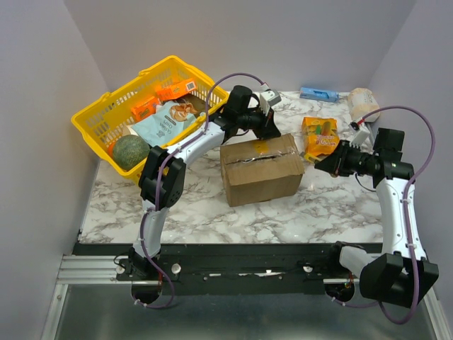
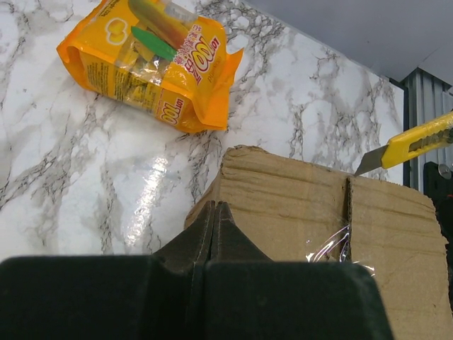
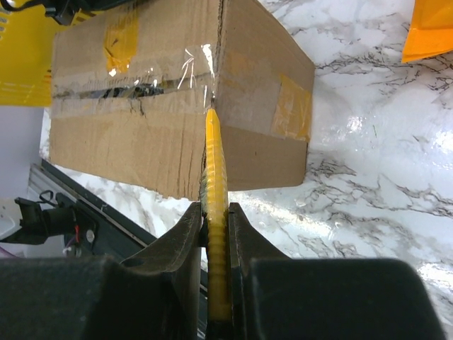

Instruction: Unpack the express box

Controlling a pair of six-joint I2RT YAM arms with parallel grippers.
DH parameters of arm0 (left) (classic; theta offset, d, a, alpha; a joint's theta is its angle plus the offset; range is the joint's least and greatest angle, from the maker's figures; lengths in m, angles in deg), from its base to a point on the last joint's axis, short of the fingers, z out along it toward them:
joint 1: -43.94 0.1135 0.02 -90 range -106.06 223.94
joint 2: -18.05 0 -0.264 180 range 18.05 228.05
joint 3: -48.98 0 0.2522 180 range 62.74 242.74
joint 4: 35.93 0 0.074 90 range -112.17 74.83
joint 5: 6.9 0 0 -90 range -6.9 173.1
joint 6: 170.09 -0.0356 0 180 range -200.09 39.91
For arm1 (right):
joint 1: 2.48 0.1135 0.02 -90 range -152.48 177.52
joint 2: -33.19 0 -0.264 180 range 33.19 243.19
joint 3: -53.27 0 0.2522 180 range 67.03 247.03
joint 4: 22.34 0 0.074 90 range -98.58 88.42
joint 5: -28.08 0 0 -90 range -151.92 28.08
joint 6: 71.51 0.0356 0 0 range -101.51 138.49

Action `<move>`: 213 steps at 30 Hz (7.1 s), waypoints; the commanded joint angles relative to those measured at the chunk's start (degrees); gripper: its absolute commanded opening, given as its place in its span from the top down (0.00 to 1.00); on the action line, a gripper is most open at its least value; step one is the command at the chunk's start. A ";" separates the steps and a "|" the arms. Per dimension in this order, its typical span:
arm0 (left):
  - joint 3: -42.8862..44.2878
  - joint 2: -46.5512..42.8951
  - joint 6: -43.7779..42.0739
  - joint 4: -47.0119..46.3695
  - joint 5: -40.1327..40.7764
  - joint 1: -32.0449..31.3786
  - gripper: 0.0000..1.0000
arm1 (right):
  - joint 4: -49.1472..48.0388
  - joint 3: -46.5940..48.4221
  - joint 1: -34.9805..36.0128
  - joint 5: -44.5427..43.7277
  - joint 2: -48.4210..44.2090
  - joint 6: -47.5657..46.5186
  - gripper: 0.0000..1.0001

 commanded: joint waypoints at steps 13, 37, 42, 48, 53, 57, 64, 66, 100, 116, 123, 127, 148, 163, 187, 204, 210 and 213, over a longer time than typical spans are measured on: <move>-3.50 1.67 -2.22 8.30 4.84 0.13 1.00 | 12.92 4.23 -0.10 -0.25 0.36 -9.13 1.00; 1.87 -9.38 -6.00 5.87 -3.32 -0.48 0.49 | -9.21 -1.02 -1.77 0.00 -15.27 -34.17 1.00; -2.36 -17.92 -21.58 3.46 -8.95 -2.94 0.47 | -12.83 1.32 -1.60 9.21 -12.13 -37.79 1.00; 0.46 -20.48 -42.19 19.63 -8.35 -8.83 0.48 | -10.81 10.28 4.28 9.34 -4.75 -41.55 1.00; -3.05 -21.53 -43.80 13.50 -2.12 -11.64 0.46 | -7.92 13.01 10.86 7.31 -2.63 -45.61 1.00; -2.79 -20.92 -44.15 11.91 1.84 -12.43 0.46 | -5.80 13.81 13.51 7.13 -2.98 -48.51 1.00; -5.07 -23.63 -42.13 7.88 2.38 -12.70 0.48 | -3.51 12.49 15.01 6.17 -4.56 -50.54 1.00; -7.26 -24.78 -41.60 6.29 1.86 -12.79 0.48 | -3.51 11.88 15.10 6.17 -4.56 -50.71 1.00; -16.41 -31.10 -37.73 -8.47 13.19 -15.77 0.46 | -1.93 10.30 16.68 5.73 -6.14 -51.77 0.99; -17.31 -31.29 -39.58 -7.18 15.75 -17.62 0.45 | -2.72 10.12 16.94 6.43 -6.93 -51.68 1.00; -15.37 -29.45 -36.85 -1.64 11.09 -17.45 0.46 | -3.60 10.47 16.95 6.25 -7.81 -51.59 0.99; -13.96 -27.86 -37.46 0.83 10.64 -17.36 0.47 | -4.13 9.94 17.03 6.25 -8.43 -51.94 1.00; -16.32 -30.57 -37.20 7.68 10.38 -16.31 1.00 | -9.93 11.95 17.03 4.42 -5.97 -39.12 0.35; -40.48 -62.54 -42.64 32.70 -0.17 4.26 1.00 | -3.68 22.42 17.03 -10.07 1.50 -24.09 0.19; -62.92 -43.71 -48.45 39.68 18.64 14.63 0.98 | -7.47 19.61 17.39 -5.96 10.03 -16.87 0.20; -29.90 -51.78 -39.17 37.77 8.68 8.32 0.35 | 3.52 2.75 23.36 -18.35 2.21 -40.42 0.30; -16.89 -39.05 -29.30 23.87 25.91 0.23 0.36 | 6.59 -1.65 24.15 -16.26 -1.83 -44.46 0.54; -8.29 -29.99 -29.82 26.40 31.90 -2.15 0.43 | 9.14 -3.50 24.50 -13.87 -2.89 -47.28 0.57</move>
